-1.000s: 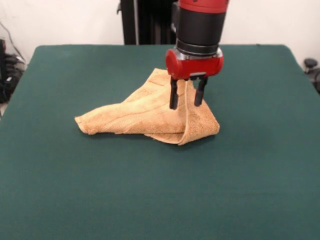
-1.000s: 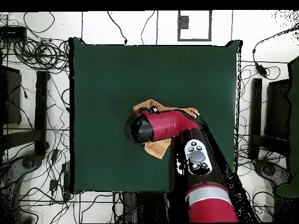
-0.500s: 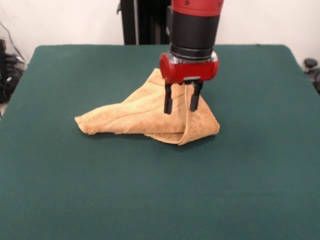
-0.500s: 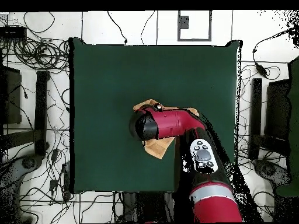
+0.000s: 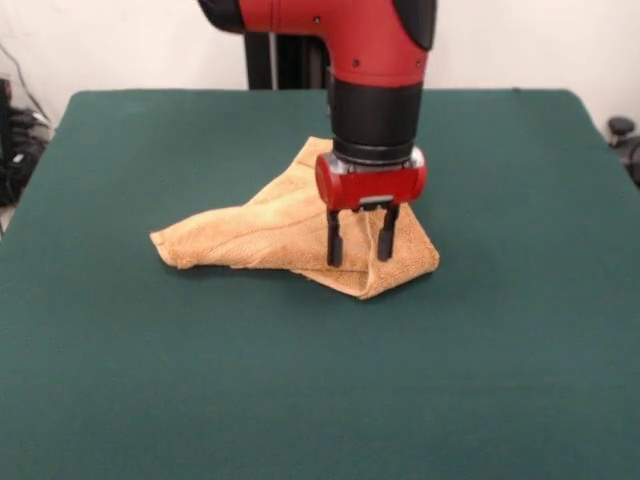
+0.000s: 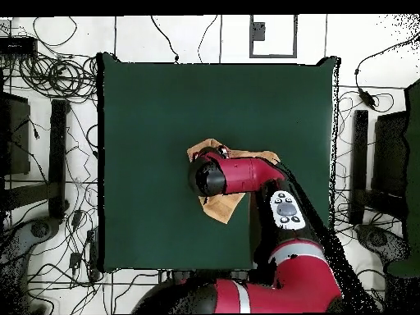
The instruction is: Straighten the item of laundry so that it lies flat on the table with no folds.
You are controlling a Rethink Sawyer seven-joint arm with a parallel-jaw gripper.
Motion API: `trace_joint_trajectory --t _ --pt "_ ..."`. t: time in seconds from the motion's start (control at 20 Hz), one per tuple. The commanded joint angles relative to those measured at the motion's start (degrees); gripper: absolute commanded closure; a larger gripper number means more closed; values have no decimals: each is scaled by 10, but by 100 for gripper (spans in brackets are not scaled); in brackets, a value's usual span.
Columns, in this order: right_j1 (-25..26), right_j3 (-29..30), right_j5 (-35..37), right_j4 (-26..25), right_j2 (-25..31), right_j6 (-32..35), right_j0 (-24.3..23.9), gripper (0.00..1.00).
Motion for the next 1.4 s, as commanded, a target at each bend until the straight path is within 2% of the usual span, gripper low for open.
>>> trace_joint_trajectory --t 0.05,0.4,0.55,0.9,1.4 --pt "47 -11 -3 45 55 103 4 0" --pt "52 -6 14 64 73 85 -8 0" --pt "44 1 8 76 62 104 -3 0" --pt "5 30 16 126 -1 165 61 0" --pt "23 35 -18 181 1 173 89 0"
